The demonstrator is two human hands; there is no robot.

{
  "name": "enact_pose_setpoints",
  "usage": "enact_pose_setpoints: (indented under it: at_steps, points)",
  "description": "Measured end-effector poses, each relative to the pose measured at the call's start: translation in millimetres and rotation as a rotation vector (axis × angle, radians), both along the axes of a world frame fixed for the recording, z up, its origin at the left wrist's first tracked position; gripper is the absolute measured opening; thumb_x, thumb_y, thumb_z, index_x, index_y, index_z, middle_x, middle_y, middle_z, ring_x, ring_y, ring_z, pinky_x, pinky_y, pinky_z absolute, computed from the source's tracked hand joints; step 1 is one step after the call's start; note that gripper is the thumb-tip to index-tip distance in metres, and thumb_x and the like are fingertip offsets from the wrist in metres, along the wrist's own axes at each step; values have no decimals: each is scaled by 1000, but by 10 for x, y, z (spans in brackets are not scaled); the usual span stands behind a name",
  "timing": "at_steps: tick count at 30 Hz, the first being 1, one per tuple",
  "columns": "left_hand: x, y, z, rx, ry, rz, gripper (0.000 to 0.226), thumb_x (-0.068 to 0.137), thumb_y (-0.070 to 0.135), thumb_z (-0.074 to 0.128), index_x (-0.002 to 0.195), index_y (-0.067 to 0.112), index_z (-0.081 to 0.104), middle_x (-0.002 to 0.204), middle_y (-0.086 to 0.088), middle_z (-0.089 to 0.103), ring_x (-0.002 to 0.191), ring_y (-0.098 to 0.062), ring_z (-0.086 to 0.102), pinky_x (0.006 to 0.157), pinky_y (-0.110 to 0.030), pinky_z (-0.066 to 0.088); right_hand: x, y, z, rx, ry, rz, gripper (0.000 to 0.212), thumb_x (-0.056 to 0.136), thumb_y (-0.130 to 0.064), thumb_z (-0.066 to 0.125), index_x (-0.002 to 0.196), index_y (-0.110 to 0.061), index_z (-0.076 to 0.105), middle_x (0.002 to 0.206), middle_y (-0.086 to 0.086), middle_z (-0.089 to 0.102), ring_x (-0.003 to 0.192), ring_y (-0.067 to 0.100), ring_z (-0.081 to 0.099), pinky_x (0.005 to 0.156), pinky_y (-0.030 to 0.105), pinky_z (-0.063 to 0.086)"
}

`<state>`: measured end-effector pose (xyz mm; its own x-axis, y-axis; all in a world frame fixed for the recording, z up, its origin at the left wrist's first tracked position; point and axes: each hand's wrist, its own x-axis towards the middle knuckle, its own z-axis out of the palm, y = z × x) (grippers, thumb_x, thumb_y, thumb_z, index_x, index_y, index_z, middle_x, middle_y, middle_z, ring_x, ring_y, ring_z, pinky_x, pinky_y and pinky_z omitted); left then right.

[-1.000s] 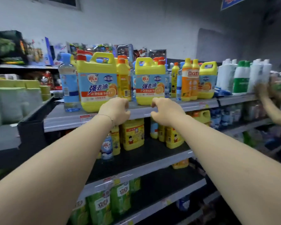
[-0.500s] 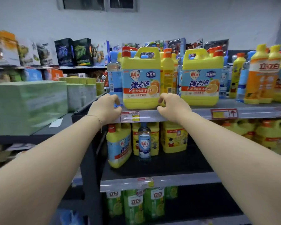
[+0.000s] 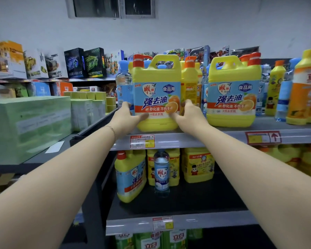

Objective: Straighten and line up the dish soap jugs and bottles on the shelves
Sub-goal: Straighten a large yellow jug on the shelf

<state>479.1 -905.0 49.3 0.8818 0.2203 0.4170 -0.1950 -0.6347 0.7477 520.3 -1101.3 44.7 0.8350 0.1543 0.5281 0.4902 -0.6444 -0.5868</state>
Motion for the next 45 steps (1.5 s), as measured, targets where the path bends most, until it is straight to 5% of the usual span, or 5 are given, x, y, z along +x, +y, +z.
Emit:
enact_pose_setpoints:
  at_steps: [9, 14, 27, 37, 45]
  points:
    - [203, -134, 21, -321, -18, -82, 64, 76, 24, 80, 124, 11, 39, 100, 6, 56, 87, -5, 58, 61, -18, 46, 227, 11, 82, 59, 48, 72, 80, 75, -73, 57, 126, -12, 45, 115, 5, 59, 97, 21, 57, 81, 38, 52]
    - [269, -100, -22, -351, -23, -139, 74, 70, 16, 84, 129, 13, 39, 112, 0, 62, 104, -17, 62, 93, -37, 52, 301, 27, 146, 35, 60, 94, 91, 64, -75, 64, 128, -14, 45, 123, 4, 58, 106, 24, 58, 88, 42, 52]
    - [171, -124, 38, -534, -22, -285, 38, 97, 22, 54, 131, 28, 38, 115, 0, 63, 98, -19, 65, 77, -38, 57, 414, 95, 104, 81, -88, 92, 64, 72, -73, 61, 109, -21, 58, 99, -5, 63, 90, 18, 59, 76, 33, 48]
    - [29, -246, 255, -511, -167, -310, 46, 99, 29, 50, 140, 24, 31, 125, -3, 60, 104, -20, 65, 71, -34, 59, 282, -5, 328, 197, -244, 153, 55, 73, -70, 62, 101, -22, 61, 87, -9, 64, 81, 12, 59, 68, 30, 46]
    - [-174, -334, 83, -515, -199, -365, 49, 96, 28, 55, 138, 26, 29, 125, -4, 61, 110, -23, 65, 85, -41, 57, 48, -161, 142, 153, -241, 164, 49, 79, -63, 62, 101, -20, 55, 95, -3, 60, 86, 16, 56, 76, 35, 48]
